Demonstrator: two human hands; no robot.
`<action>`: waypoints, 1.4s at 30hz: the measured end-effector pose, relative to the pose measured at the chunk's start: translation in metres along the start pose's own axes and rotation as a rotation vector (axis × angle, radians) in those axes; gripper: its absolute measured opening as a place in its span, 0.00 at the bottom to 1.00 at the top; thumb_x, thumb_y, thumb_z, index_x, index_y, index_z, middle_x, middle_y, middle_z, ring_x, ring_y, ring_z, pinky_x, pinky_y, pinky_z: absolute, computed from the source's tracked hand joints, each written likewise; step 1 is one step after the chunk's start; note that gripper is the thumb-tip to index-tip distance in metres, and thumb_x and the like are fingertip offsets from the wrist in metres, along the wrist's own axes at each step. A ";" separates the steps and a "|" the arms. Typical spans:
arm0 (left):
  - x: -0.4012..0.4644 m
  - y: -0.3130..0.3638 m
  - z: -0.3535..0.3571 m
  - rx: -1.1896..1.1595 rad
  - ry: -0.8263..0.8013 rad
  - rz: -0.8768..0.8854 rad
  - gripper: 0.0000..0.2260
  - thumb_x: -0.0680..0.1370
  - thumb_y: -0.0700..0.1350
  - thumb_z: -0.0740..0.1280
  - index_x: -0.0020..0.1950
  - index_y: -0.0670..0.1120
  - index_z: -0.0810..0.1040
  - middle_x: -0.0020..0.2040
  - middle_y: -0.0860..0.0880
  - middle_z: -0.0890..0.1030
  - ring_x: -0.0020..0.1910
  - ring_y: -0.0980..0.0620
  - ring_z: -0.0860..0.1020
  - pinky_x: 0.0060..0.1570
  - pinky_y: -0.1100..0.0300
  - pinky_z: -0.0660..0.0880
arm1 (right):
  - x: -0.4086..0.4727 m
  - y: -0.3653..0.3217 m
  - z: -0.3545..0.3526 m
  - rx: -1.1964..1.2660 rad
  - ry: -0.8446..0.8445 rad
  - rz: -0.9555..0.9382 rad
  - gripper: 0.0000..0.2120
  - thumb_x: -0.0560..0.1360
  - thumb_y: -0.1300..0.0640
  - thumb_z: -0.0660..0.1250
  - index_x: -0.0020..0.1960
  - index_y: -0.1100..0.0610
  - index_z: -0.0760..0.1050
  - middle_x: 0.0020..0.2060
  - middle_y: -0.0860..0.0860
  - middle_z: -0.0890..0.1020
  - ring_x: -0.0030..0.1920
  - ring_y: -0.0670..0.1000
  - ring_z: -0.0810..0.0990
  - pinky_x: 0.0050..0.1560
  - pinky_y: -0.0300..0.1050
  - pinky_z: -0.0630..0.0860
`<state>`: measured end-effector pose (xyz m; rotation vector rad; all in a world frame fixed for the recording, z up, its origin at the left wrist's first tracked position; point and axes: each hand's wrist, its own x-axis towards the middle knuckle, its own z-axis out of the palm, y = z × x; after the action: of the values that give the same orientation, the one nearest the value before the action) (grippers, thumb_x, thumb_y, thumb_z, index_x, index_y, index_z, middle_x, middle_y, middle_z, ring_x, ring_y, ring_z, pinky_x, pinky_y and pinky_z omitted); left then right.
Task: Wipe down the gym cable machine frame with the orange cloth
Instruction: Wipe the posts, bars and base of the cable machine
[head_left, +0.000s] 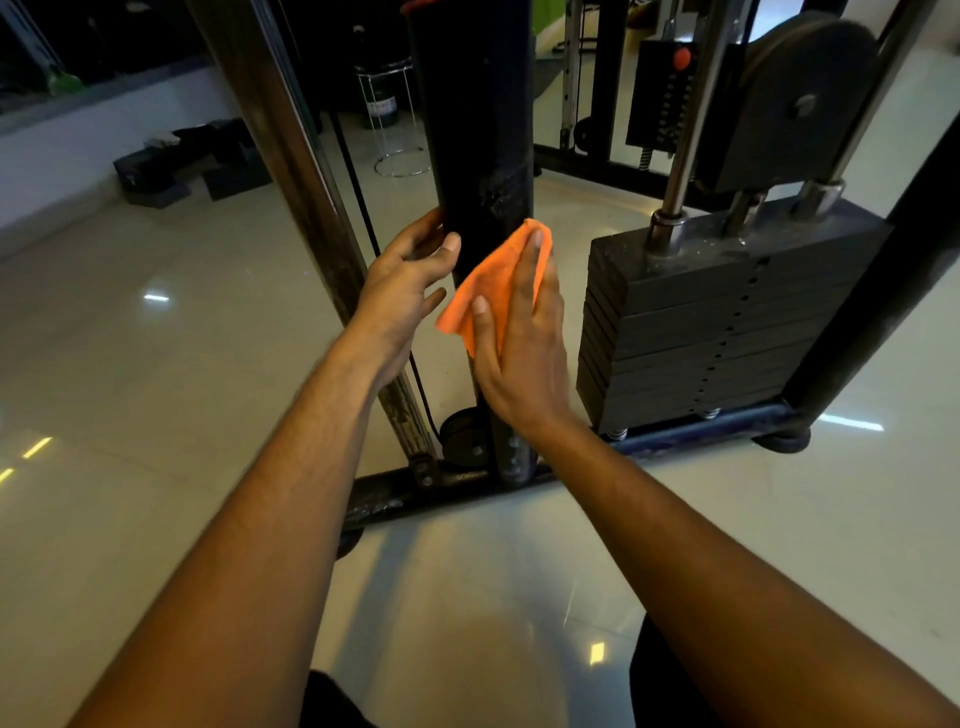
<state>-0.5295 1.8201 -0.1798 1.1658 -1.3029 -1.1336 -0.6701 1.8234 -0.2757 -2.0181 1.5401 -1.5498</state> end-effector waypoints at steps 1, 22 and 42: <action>0.000 0.000 0.000 0.008 -0.003 0.004 0.23 0.82 0.54 0.72 0.77 0.59 0.76 0.74 0.57 0.79 0.76 0.54 0.74 0.79 0.40 0.67 | 0.000 0.002 0.001 -0.015 0.007 -0.009 0.40 0.89 0.42 0.58 0.88 0.49 0.34 0.87 0.54 0.45 0.84 0.61 0.59 0.73 0.63 0.75; 0.006 -0.045 0.014 -0.097 0.042 -0.002 0.20 0.84 0.49 0.71 0.76 0.51 0.77 0.71 0.53 0.82 0.71 0.56 0.79 0.75 0.47 0.74 | -0.073 0.074 0.034 -0.001 -0.268 0.211 0.44 0.88 0.40 0.58 0.84 0.44 0.24 0.87 0.52 0.43 0.85 0.62 0.58 0.77 0.70 0.70; 0.009 -0.070 0.013 -0.059 0.015 -0.073 0.19 0.85 0.56 0.69 0.73 0.48 0.80 0.68 0.55 0.84 0.70 0.56 0.80 0.72 0.44 0.77 | -0.035 0.051 0.014 -0.032 -0.140 0.051 0.45 0.88 0.38 0.59 0.86 0.51 0.30 0.87 0.54 0.47 0.81 0.61 0.64 0.70 0.53 0.71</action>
<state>-0.5394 1.8053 -0.2496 1.1835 -1.2161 -1.2063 -0.6879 1.8216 -0.3366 -2.0393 1.5599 -1.3425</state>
